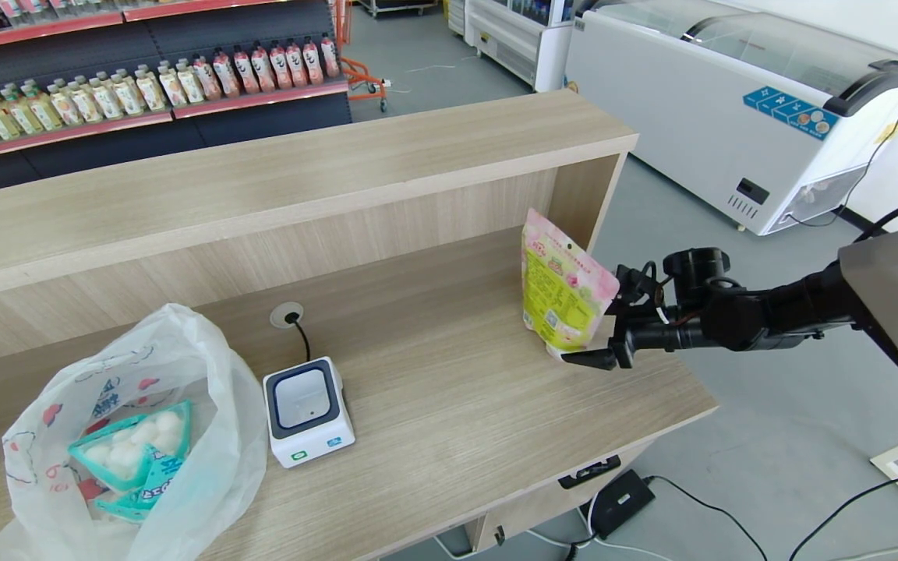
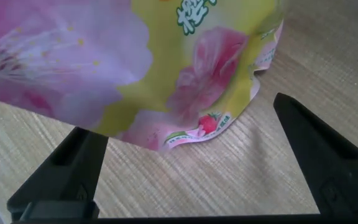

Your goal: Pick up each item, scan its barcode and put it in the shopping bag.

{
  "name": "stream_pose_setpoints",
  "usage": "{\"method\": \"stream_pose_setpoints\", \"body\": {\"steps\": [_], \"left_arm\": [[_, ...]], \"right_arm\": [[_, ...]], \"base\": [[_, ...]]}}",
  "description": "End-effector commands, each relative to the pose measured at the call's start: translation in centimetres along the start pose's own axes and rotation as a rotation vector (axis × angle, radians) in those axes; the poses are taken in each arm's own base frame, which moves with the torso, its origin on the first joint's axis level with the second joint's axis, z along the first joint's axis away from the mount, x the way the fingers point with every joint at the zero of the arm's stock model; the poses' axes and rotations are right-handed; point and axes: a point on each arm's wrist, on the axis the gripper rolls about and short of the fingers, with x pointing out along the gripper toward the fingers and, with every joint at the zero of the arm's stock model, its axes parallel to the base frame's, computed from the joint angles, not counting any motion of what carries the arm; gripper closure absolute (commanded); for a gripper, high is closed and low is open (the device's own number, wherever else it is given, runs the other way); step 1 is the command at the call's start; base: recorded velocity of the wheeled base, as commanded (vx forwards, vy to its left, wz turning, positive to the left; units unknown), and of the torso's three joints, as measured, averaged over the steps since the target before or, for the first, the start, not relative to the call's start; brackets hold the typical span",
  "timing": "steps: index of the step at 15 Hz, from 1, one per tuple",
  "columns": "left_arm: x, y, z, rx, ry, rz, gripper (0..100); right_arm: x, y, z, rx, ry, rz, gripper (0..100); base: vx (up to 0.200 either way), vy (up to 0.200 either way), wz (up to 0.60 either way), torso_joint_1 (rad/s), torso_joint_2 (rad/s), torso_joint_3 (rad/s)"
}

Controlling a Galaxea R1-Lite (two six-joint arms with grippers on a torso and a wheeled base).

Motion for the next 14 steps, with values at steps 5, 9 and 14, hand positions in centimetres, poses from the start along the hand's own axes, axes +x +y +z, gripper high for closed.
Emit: {"method": "stream_pose_setpoints", "body": {"steps": [5,9,14], "left_arm": [[0.0,0.0,0.0,0.000,0.000,0.000,0],[0.0,0.0,0.0,0.000,0.000,0.000,0],[0.0,0.0,0.0,0.000,0.000,0.000,0]], "right_arm": [[0.9,-1.1,-0.4,-0.061,-0.040,-0.038,0],[1.2,-1.8,-0.1,-0.113,-0.071,-0.068,0],[0.9,-2.0,-0.4,-0.118,-0.071,-0.082,0]], "base": [[0.000,0.000,0.00,0.000,0.00,0.000],[0.000,0.000,0.00,0.000,0.00,0.000],[0.000,0.000,0.00,0.000,0.00,0.000]]}}
